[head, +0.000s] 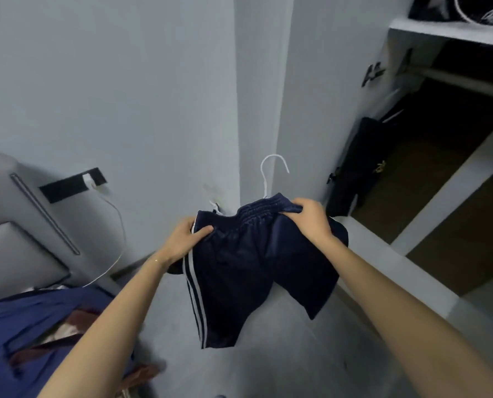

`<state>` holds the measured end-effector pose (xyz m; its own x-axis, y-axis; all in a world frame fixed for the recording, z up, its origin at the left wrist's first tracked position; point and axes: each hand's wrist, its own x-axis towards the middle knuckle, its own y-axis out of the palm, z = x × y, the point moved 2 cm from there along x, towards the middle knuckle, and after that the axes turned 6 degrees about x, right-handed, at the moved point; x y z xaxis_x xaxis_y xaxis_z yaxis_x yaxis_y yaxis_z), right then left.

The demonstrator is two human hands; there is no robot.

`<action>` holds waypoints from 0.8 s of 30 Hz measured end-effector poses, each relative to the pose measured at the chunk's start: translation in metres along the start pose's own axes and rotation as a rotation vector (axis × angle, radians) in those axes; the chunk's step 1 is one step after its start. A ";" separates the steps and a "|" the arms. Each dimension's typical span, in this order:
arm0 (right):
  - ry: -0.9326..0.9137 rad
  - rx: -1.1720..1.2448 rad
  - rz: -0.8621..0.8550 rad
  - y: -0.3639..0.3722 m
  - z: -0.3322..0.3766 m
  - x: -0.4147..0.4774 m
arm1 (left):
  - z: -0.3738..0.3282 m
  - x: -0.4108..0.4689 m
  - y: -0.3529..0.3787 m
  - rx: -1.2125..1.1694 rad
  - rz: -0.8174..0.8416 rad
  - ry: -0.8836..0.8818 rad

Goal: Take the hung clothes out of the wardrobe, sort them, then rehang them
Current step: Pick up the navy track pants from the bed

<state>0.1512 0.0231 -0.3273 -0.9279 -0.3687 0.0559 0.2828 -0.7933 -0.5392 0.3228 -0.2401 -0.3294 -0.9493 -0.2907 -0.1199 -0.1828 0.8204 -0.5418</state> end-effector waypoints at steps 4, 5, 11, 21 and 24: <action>0.025 -0.034 -0.148 -0.061 -0.037 0.011 | -0.038 0.046 0.054 -0.026 0.053 0.056; 0.038 -0.035 -0.185 -0.075 -0.046 0.015 | -0.048 0.058 0.067 -0.028 0.065 0.073; 0.119 -0.068 -0.354 -0.151 -0.088 0.039 | -0.102 0.134 0.137 -0.032 0.150 0.179; 0.254 -0.195 -0.513 -0.247 -0.148 0.067 | -0.179 0.260 0.225 -0.081 0.350 0.279; 0.260 -0.346 -0.563 -0.268 -0.165 0.074 | -0.202 0.286 0.245 -0.079 0.360 0.323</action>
<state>-0.0330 0.2881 -0.3173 -0.9504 0.2141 0.2258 -0.3107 -0.6140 -0.7256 -0.0449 -0.0223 -0.3285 -0.9843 0.1756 -0.0175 0.1648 0.8791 -0.4473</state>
